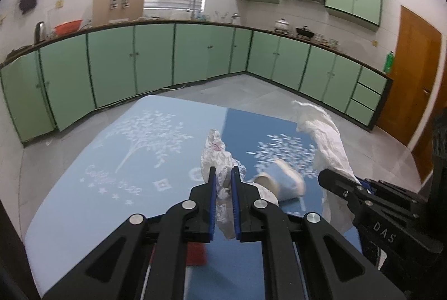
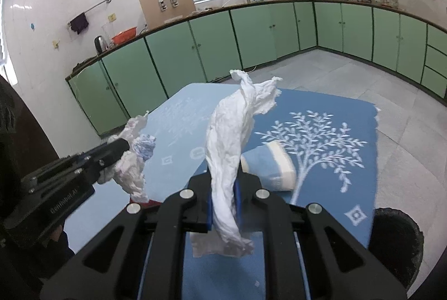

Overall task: Collect trash
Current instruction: 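Carry both white tissues over the black bin with both tools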

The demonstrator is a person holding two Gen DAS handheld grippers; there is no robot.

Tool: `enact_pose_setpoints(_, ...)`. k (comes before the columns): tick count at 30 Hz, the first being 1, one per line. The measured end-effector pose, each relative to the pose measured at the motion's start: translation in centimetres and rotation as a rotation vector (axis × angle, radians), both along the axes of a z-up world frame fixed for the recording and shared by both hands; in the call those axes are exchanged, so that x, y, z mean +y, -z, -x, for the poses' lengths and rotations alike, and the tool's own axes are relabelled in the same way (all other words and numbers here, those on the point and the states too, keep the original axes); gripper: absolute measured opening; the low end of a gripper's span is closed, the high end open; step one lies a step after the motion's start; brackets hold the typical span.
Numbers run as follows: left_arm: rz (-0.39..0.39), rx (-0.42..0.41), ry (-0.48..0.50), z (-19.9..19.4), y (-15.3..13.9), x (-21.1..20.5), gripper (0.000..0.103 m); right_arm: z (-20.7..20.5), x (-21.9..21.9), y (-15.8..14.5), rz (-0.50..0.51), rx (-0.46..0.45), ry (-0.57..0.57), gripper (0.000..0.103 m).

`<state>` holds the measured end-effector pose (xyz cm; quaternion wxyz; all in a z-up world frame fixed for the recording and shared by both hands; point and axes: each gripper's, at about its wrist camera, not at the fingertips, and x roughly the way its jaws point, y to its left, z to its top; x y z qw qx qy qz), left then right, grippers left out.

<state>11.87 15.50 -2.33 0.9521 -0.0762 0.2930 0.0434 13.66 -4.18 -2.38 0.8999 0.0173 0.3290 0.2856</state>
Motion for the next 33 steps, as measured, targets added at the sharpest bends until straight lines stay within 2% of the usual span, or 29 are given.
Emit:
enact_pose_setpoints(18,-0.008,-0.012,0.248,-0.6,-0.5,-11.8,0.01,2.6,-11.9,-0.7,0.015,-0.03,0.189,0.011)
enact_pose_setpoints(33,-0.008,-0.006,0.429,-1.5,0.6,-21.5,0.01,4.8,-21.6,0.9,0.042,-0.028,0.37,0.011)
